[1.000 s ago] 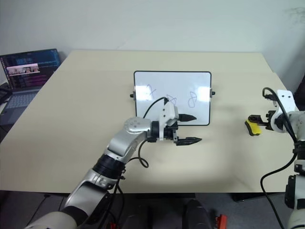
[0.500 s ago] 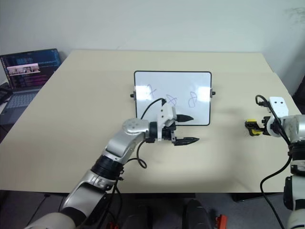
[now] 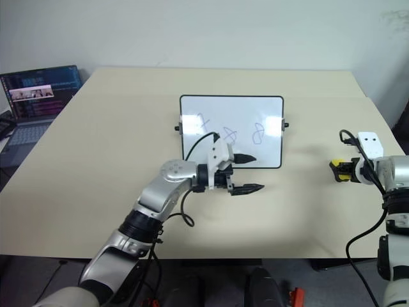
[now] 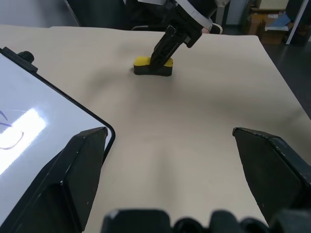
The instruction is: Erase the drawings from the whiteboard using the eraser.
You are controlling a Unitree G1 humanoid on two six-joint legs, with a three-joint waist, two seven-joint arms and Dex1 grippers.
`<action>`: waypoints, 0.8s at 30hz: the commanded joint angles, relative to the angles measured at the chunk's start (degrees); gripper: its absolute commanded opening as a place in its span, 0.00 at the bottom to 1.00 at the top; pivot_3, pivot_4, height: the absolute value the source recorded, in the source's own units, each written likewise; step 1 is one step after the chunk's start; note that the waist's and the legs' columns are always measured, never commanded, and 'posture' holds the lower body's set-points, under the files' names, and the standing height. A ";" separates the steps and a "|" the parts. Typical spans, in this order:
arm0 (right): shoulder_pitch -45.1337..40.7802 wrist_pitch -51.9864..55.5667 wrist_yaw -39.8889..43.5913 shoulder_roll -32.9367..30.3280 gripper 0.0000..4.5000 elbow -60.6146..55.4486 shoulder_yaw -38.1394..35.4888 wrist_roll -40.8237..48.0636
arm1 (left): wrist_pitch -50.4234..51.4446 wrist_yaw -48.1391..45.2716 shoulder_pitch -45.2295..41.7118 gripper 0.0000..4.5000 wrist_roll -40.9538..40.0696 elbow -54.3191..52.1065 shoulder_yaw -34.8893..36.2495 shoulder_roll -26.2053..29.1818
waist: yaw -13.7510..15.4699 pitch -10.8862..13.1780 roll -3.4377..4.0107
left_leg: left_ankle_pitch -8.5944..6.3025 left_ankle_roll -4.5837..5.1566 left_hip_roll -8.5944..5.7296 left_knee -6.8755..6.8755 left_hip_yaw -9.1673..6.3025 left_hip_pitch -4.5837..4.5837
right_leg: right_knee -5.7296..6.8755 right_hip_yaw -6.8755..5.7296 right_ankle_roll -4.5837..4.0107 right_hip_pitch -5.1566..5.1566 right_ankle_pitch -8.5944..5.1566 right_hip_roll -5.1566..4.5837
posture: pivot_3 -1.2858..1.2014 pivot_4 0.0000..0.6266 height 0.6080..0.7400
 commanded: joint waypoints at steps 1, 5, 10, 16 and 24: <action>-1.66 -0.94 0.52 0.00 0.22 -0.11 0.19 -0.99 | -0.26 0.44 -0.37 1.00 0.06 -2.19 1.03 0.18 | -0.01 0.00 0.00 | 0.00 0.00 0.00 0.00 0.00 0.02 | 0.00 0.00 0.00 0.02 0.00 0.00 | 0.52 0.24 1.00; -1.88 -1.38 0.95 0.47 0.22 0.10 0.22 -1.55 | -0.23 0.66 -0.32 1.00 -0.06 -2.30 1.06 0.47 | -0.01 0.00 0.00 | 0.00 0.00 0.00 -0.02 0.00 0.23 | -0.04 0.00 0.01 0.25 -0.01 0.00 | 0.52 0.24 1.00; -1.94 -1.13 1.14 1.13 0.22 -0.50 0.23 -1.89 | -0.30 0.64 -0.08 1.00 -0.12 -2.55 1.46 1.26 | -0.10 0.00 0.00 | -0.01 0.00 0.00 -0.01 -0.01 0.33 | -0.05 -0.01 0.03 0.38 -0.02 0.00 | 0.52 0.24 1.00; -3.06 0.58 2.04 0.73 0.22 -4.72 0.43 -1.48 | 1.90 0.42 -0.67 1.00 -4.06 -4.04 8.16 5.53 | -0.24 0.01 0.01 | 0.00 0.00 0.01 -0.02 -0.01 0.34 | -0.04 -0.01 0.03 0.38 -0.02 0.00 | 0.52 0.24 1.00; -2.46 3.97 1.57 0.11 0.22 -12.16 0.56 -1.22 | 5.57 -1.14 2.00 1.00 -7.45 -8.87 16.58 16.61 | -0.03 0.03 0.04 | -0.02 -0.01 0.00 -0.05 -0.05 0.30 | -0.12 -0.06 0.05 0.37 -0.04 -0.02 | 0.52 0.24 1.00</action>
